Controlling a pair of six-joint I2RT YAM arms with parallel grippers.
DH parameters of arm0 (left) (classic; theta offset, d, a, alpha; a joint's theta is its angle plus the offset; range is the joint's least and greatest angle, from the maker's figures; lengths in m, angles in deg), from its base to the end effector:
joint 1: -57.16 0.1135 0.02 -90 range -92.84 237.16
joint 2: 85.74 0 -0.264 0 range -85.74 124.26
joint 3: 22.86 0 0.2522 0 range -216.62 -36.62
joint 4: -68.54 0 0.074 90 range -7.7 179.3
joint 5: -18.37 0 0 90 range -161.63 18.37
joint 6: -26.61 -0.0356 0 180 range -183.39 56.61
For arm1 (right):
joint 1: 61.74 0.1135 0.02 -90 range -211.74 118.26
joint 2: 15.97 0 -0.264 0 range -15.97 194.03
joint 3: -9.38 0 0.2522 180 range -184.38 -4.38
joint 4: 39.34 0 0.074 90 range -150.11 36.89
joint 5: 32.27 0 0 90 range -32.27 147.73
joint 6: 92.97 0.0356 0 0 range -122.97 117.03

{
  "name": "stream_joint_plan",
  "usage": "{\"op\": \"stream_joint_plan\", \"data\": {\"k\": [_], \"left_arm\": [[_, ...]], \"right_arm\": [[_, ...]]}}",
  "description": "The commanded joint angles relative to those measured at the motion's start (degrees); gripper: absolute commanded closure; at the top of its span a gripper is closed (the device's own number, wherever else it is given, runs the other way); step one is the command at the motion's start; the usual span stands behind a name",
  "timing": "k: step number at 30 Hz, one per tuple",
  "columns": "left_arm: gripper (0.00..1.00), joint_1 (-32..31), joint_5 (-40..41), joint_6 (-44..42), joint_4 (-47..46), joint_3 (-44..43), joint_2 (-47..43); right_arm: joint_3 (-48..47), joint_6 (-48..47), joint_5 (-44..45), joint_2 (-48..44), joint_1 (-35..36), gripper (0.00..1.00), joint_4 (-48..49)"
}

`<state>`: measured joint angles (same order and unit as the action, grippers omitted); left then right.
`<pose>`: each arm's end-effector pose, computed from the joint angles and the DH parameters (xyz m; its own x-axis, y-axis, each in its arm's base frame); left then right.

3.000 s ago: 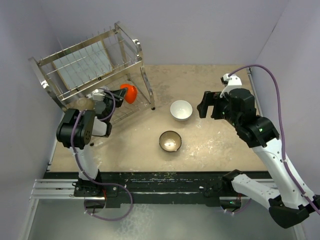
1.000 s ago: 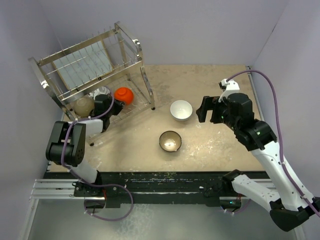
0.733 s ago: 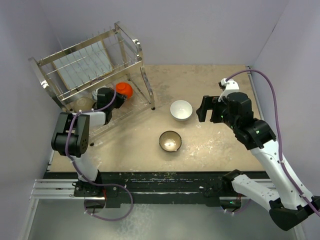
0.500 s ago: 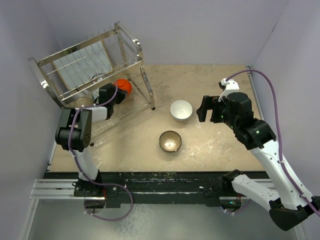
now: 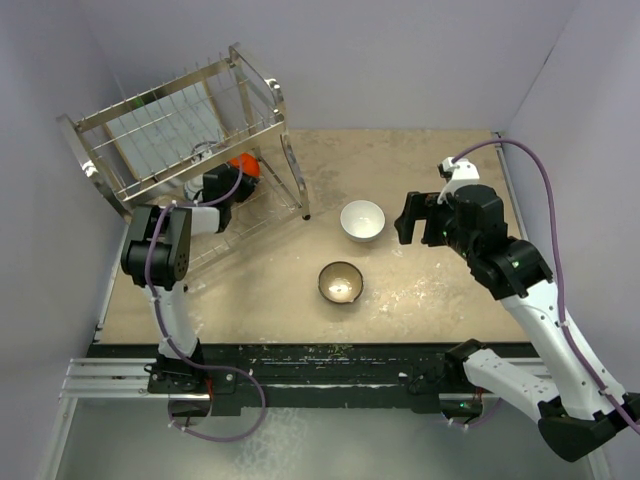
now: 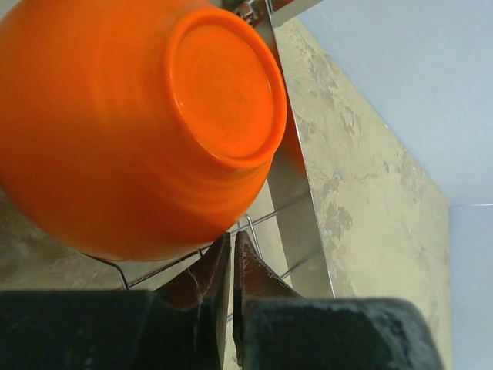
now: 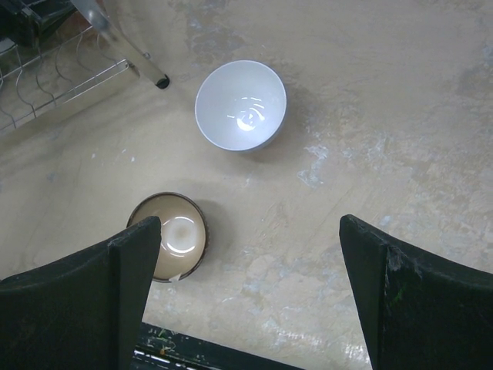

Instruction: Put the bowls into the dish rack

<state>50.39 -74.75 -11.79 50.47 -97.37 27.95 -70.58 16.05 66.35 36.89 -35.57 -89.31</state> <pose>0.4206 -0.0519 0.1565 -0.3539 -0.7460 -0.5641 -0.1759 0.6455 -0.7433 0.1690 0.0771 0.3964 -0.4315 0.1470 -0.8901 -0.1814 0.9523 0.2452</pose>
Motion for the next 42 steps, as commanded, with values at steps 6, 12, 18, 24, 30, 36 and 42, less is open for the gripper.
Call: {"op": "stream_joint_plan", "data": {"k": [6, 12, 18, 24, 30, 36, 42], "left_arm": [[0.81, 0.4, -3.3, -4.2, -8.2, 3.7, -4.2], [0.62, 0.2, -6.1, -6.2, -8.2, 10.9, -11.7], [0.6, -0.1, -7.9, -7.1, -8.8, 18.7, -19.4], [0.59, -1.6, -9.4, -5.6, -10.4, 26.9, -28.6], [0.59, -8.3, -7.4, -7.2, -4.7, 31.8, -41.3], [0.59, -16.5, -6.6, -10.2, 1.9, 35.8, -50.5], [0.56, -23.1, -6.0, -15.8, 5.0, 37.3, -55.4]], "right_arm": [[-1.2, -0.6, 1.0, -1.4, -0.3, 0.01, 0.6], [-0.5, -0.2, 0.2, -2.2, -0.3, 0.01, 1.2], [0.9, 0.1, -0.4, -3.3, -0.3, 0.01, 1.4], [1.8, 0.3, -1.0, -4.2, -0.3, 0.01, 1.9], [2.3, 0.4, -1.1, -5.1, -0.3, 0.01, 1.8], [2.6, 1.2, -0.7, -5.1, -0.3, 0.01, 1.4], [0.7, 2.4, -0.5, -4.8, -0.4, 0.01, 1.0]]}}
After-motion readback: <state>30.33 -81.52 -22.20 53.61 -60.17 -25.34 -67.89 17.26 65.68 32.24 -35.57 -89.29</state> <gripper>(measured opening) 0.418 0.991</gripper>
